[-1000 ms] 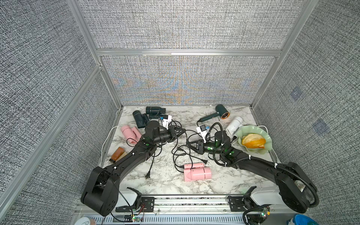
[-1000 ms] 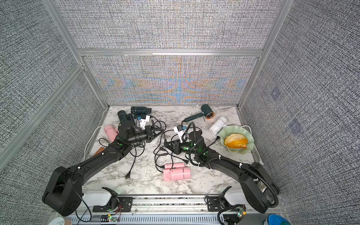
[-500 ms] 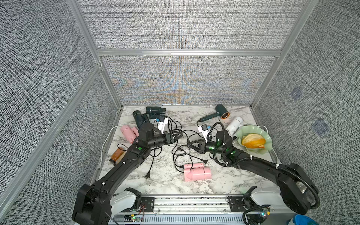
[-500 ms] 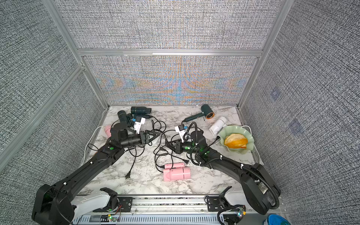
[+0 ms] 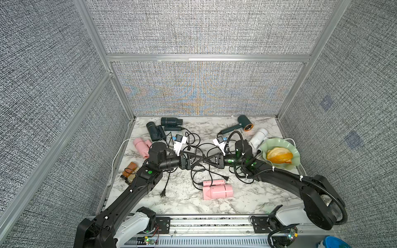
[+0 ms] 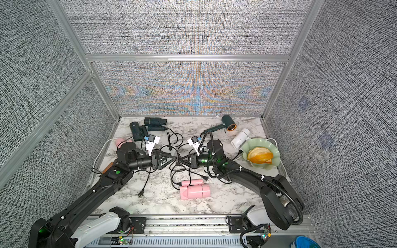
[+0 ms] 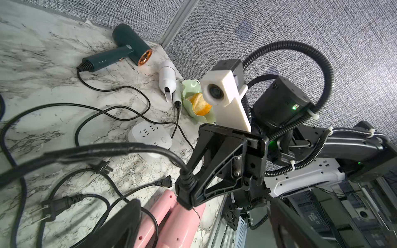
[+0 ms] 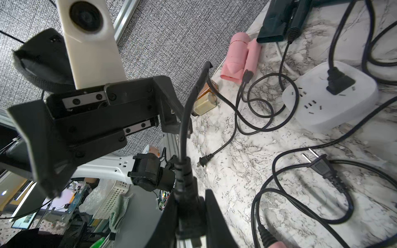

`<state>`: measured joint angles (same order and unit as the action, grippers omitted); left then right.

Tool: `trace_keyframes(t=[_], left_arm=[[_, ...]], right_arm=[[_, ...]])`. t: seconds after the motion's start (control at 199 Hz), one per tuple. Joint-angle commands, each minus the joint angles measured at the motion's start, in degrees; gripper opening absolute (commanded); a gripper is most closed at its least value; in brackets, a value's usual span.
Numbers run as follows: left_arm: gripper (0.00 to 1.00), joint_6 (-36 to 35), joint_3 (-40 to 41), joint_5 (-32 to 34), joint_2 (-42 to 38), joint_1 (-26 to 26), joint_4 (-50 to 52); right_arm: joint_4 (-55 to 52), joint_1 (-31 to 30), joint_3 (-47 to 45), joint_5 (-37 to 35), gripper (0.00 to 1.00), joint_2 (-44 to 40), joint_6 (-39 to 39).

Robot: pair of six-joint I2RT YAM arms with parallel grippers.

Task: Charge the blow dryers
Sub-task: Insert the plug into the socket.

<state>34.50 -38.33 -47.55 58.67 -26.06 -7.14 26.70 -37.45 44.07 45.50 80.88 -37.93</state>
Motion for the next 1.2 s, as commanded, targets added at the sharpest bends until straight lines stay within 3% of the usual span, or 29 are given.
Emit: trace_keyframes(t=[0.0,0.08,0.156,0.336,1.004,1.054,1.199], left_arm=[[0.86,-1.3,0.2,-4.2,1.3,-0.1,-4.4],[0.86,-1.0,0.3,-6.0,2.2,-0.1,-6.7],[0.79,-0.7,0.0,-7.0,2.9,-0.1,-7.7],[0.48,1.8,0.1,-9.2,4.2,-0.1,-11.6],[0.11,3.9,1.6,-12.6,7.4,-1.1,-16.1],[0.09,3.7,1.5,-12.3,7.3,-1.2,-15.8],[0.02,0.3,-0.6,-5.6,6.2,-1.0,-9.0]], right_arm=[[1.0,-0.2,1.2,5.5,0.09,0.6,0.2],[1.0,-0.4,1.7,7.1,0.08,1.1,0.3],[0.7,-0.4,1.8,7.9,0.08,1.2,0.6],[0.9,-0.6,2.0,8.4,0.07,1.2,0.9],[1.2,-0.9,1.8,6.9,0.08,1.1,0.8],[1.1,-0.9,1.6,6.5,0.14,0.9,0.8],[-1.9,-0.8,1.0,3.4,0.51,-1.3,2.0]])
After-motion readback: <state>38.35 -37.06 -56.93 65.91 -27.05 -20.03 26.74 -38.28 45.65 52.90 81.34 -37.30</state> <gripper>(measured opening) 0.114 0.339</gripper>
